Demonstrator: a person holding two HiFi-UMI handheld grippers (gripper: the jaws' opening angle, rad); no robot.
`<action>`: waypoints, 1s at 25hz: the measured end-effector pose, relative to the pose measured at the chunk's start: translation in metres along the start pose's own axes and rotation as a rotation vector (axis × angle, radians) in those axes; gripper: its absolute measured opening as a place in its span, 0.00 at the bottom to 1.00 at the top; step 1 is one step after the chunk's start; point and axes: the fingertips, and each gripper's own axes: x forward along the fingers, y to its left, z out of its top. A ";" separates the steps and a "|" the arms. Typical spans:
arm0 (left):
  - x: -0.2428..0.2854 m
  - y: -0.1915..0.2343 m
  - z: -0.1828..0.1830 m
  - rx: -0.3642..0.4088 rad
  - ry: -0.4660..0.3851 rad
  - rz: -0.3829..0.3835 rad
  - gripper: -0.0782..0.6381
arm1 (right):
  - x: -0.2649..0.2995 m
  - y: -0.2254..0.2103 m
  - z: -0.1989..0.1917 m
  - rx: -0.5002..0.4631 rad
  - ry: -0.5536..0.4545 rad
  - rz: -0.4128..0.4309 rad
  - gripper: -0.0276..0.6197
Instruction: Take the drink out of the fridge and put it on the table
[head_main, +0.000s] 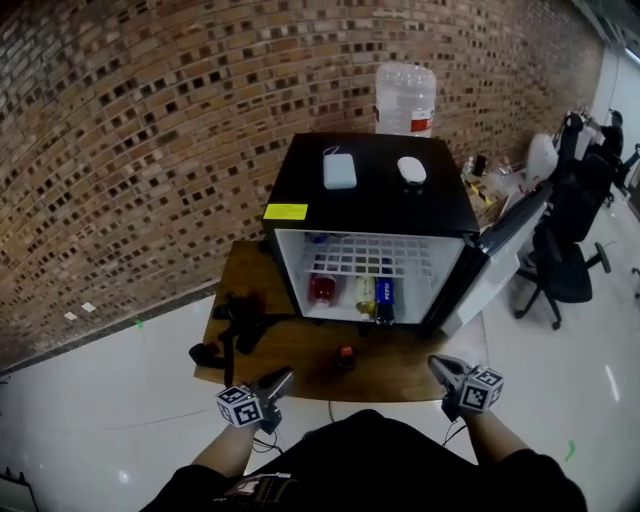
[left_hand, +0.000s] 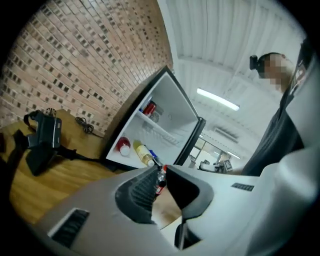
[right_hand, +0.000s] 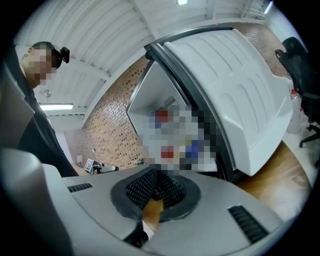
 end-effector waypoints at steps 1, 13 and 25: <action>-0.007 -0.001 0.007 -0.006 -0.017 0.013 0.11 | -0.002 0.002 0.002 0.024 -0.018 0.007 0.04; -0.013 -0.014 0.016 0.062 0.018 0.038 0.11 | -0.001 0.005 -0.011 -0.038 0.063 -0.007 0.04; -0.005 -0.018 0.011 0.047 0.037 0.035 0.11 | -0.009 0.007 -0.006 -0.057 0.085 -0.016 0.04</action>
